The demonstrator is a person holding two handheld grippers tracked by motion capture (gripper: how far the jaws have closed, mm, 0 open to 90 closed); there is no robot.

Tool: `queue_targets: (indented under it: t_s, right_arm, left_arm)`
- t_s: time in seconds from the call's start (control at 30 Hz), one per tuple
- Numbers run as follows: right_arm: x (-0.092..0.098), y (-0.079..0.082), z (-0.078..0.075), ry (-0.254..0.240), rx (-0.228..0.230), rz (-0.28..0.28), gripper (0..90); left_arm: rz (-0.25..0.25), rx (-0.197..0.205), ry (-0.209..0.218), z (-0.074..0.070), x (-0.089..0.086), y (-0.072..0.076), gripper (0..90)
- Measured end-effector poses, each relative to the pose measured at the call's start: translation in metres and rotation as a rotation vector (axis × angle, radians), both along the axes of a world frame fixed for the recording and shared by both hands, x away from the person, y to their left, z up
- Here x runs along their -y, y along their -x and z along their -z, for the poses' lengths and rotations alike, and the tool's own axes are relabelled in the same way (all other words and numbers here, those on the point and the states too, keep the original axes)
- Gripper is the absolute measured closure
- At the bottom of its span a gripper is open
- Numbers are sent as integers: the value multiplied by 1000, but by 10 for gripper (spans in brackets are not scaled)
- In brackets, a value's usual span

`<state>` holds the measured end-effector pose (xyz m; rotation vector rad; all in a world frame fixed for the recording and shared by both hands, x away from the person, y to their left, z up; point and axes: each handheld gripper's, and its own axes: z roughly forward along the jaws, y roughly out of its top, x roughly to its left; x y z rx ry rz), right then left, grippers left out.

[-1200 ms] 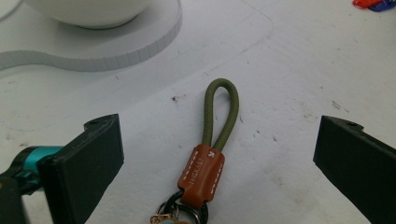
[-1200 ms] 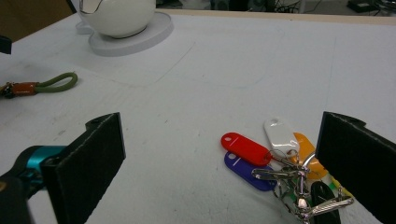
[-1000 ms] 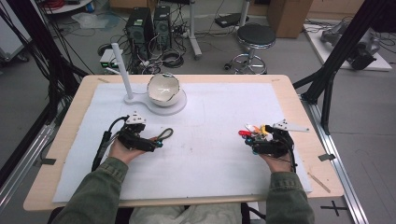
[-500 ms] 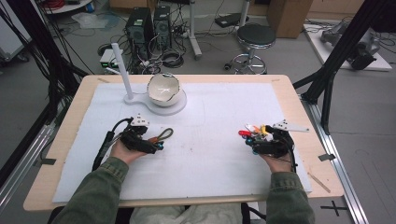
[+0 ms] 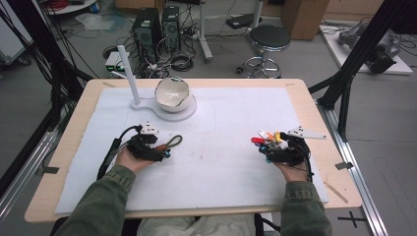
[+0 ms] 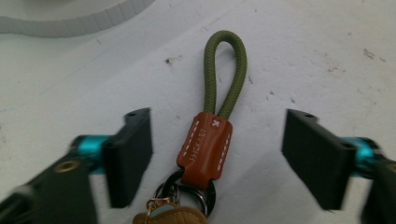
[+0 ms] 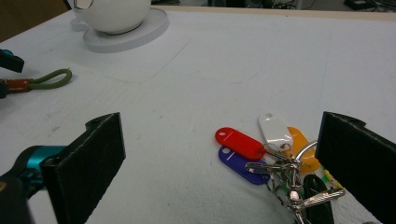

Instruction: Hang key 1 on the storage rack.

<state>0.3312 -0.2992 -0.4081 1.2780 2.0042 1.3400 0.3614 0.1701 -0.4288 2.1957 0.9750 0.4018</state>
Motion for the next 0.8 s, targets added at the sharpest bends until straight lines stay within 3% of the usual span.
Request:
queue_targets:
  t_s: [0.37,0.47,0.7,0.8]
  right_arm:
    - [0,0,1,-1,-4,0,8]
    - [0,0,0,-5,-5,5,8]
    - [1,0,1,-4,-4,1,8]
    - [2,0,0,-4,0,1,8]
  left_arm:
    - [-15,-11,-36,3,1,0,463]
    - [-15,-25,-49,4,1,-1,561]
    - [-8,-19,-50,4,1,-1,644]
    - [3,-37,-27,4,-2,-3,673]
